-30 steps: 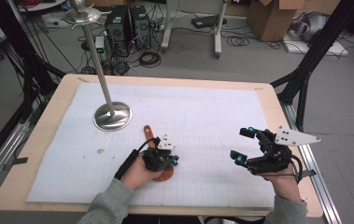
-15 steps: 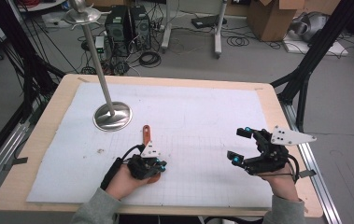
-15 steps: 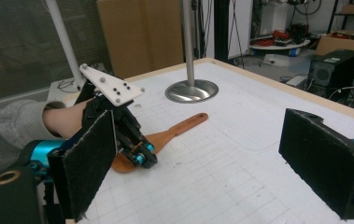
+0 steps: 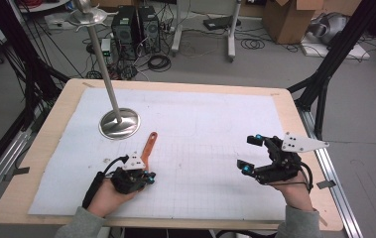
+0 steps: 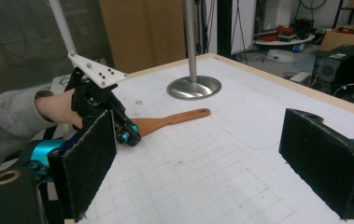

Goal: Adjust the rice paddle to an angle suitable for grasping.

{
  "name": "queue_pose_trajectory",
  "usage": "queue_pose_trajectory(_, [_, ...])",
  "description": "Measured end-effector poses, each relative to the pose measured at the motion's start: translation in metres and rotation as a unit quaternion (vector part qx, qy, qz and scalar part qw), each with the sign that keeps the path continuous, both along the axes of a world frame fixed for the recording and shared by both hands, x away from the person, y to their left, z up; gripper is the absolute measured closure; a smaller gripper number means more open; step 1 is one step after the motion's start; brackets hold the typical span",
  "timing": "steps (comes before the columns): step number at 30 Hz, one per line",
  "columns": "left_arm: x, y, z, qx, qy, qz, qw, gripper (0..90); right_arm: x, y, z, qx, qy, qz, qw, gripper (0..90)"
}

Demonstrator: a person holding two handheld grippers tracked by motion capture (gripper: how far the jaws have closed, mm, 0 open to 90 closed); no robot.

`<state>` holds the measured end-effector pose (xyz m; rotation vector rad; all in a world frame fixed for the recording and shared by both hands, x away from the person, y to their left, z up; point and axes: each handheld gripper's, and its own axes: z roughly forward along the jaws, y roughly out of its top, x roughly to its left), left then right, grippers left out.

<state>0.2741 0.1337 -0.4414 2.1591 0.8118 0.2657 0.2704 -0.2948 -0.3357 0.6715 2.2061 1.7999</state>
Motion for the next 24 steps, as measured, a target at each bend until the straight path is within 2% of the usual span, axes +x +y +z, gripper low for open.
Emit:
queue_pose_trajectory(10, [-0.008, 0.03, -0.002, -0.009, -0.002, 0.027, 0.9996, 89.1, 0.001, 0.001, 0.001, 0.003, -0.004, 0.002, 1.0, 10.0])
queue_pose_trajectory(13, [-0.009, 0.041, -0.003, -0.017, -0.001, 0.039, 0.9991, 89.1, 0.001, 0.001, 0.002, 0.004, -0.005, 0.003, 1.0, 10.0])
queue_pose_trajectory(24, [-0.012, 0.081, -0.004, -0.026, -0.001, 0.079, 0.9966, 89.0, 0.004, 0.005, 0.002, 0.003, -0.007, 0.007, 0.9999, 9.9])
